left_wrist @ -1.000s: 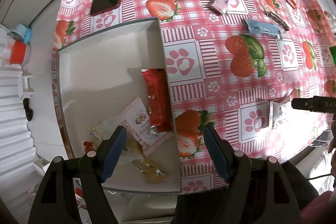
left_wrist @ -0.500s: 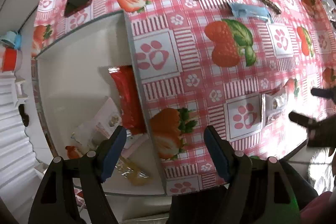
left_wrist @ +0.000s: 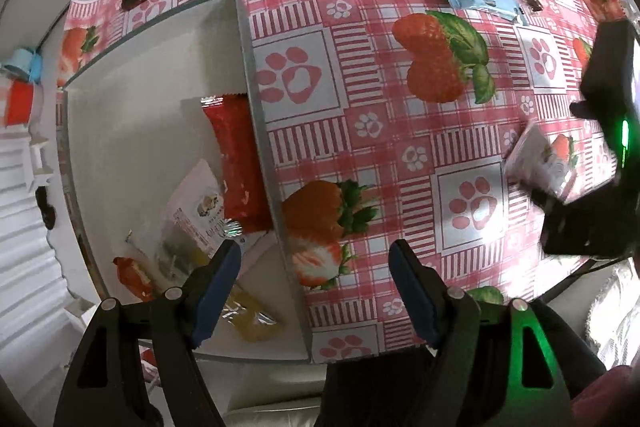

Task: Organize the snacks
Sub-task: 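Move the left tool to the blue bar while the right tool approaches another cranberry packet, then grasp the blue bar with the left tool while the right tool grasps the cranberry packet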

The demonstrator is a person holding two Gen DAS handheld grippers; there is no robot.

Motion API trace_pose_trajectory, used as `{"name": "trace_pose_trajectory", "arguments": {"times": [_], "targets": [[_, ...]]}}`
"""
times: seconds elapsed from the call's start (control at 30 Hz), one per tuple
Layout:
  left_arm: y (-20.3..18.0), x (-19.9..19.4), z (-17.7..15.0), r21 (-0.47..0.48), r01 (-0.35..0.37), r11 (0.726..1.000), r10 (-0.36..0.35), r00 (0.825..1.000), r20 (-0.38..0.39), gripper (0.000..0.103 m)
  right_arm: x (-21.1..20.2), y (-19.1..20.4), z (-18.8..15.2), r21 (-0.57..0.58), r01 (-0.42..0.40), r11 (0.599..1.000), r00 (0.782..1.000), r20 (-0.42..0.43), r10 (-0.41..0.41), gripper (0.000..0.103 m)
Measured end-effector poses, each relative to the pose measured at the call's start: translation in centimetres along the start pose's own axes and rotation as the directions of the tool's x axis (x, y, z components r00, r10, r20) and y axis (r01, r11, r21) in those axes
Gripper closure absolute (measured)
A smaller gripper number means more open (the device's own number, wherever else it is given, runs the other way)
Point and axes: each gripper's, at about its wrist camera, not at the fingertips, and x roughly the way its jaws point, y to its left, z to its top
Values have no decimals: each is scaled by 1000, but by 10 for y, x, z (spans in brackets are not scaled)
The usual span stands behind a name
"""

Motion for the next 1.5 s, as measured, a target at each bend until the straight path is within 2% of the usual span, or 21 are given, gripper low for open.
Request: {"name": "trace_pose_trajectory", "arguments": {"times": [0.13, 0.17, 0.23, 0.3, 0.37, 0.47, 0.57, 0.6, 0.67, 0.8, 0.83, 0.9, 0.97, 1.0, 1.07, 1.13, 1.2, 1.27, 1.33, 1.4, 1.5], "targets": [[-5, 2, 5, 2, 16, 1000, -16, 1000, -5, 24, 9, -53, -4, 213, -46, 976, 998, -34, 54, 0], [-7, 1, 8, 6, 21, 1000, -21, 1000, -4, 24, 14, -69, -9, 277, -61, 959, 996, -46, 77, 0], [-14, -2, 15, 30, 14, 999, -15, 1000, 18, 24, 22, -99, -24, 416, -125, 901, 986, -48, 159, 0], [-26, -9, 25, 81, -9, 997, 4, 998, 61, 24, 29, -122, -43, 513, -154, 845, 977, -47, 207, 0], [-41, -17, 32, 153, -36, 988, 18, 993, 120, 24, 30, -135, -58, 563, -165, 810, 975, -32, 221, 0], [-74, -28, 53, 283, -88, 955, 28, 977, 211, 24, 28, -148, -85, 624, -200, 756, 968, 7, 251, 0], [-107, -37, 79, 404, -148, 903, 20, 953, 303, 24, 26, -151, -114, 672, -217, 708, 964, 33, 264, 0], [-120, -36, 90, 448, -169, 878, 14, 944, 330, 24, 24, -147, -132, 686, -230, 691, 960, 44, 276, 0], [-136, -31, 104, 498, -189, 847, 5, 937, 348, 24, 22, -143, -157, 702, -258, 664, 951, 63, 302, 0], [-164, -16, 140, 566, -201, 799, 6, 945, 327, 24, 18, -136, -187, 705, -276, 653, 944, 73, 321, 0], [-167, -10, 146, 575, -199, 793, 11, 949, 314, 24, 20, -120, -208, 706, -281, 650, 942, 75, 326, 0], [-170, 2, 154, 586, -177, 791, 12, 962, 273, 24, 11, -95, -233, 714, -292, 636, 937, 80, 340, 0], [-167, 4, 158, 579, -139, 803, -13, 968, 251, 27, 20, -83, -257, 719, -295, 629, 935, 83, 344, 0], [-165, 4, 160, 578, -95, 810, -42, 975, 219, 33, 18, -85, -260, 718, -294, 631, 936, 82, 343, 0], [-162, 4, 162, 578, -8, 816, -102, 982, 157, 62, 15, -92, -261, 703, -291, 649, 939, 80, 334, 0], [-163, 3, 158, 590, 2, 808, -109, 983, 147, 75, 9, -97, -250, 665, -279, 693, 946, 69, 315, 0], [-161, 4, 151, 590, -5, 807, -101, 984, 147, 76, 0, -88, -238, 590, -250, 768, 960, 49, 275, 0], [-156, 6, 135, 562, 11, 827, -105, 985, 136, 76, -7, -71, -231, 466, -190, 864, 979, 23, 203, 0], [-144, 11, 118, 534, 19, 845, -103, 986, 128, 76, -11, -51, -222, 357, -150, 922, 987, 7, 158, 0], [-130, 15, 96, 507, 13, 862, -89, 988, 125, 76, -10, -31, -216, 258, -133, 957, 990, -3, 138, 0], [-106, 25, 65, 447, 12, 895, -66, 992, 107, 76, -6, -6, -209, 127, -88, 988, 996, -15, 91, 0]]}}
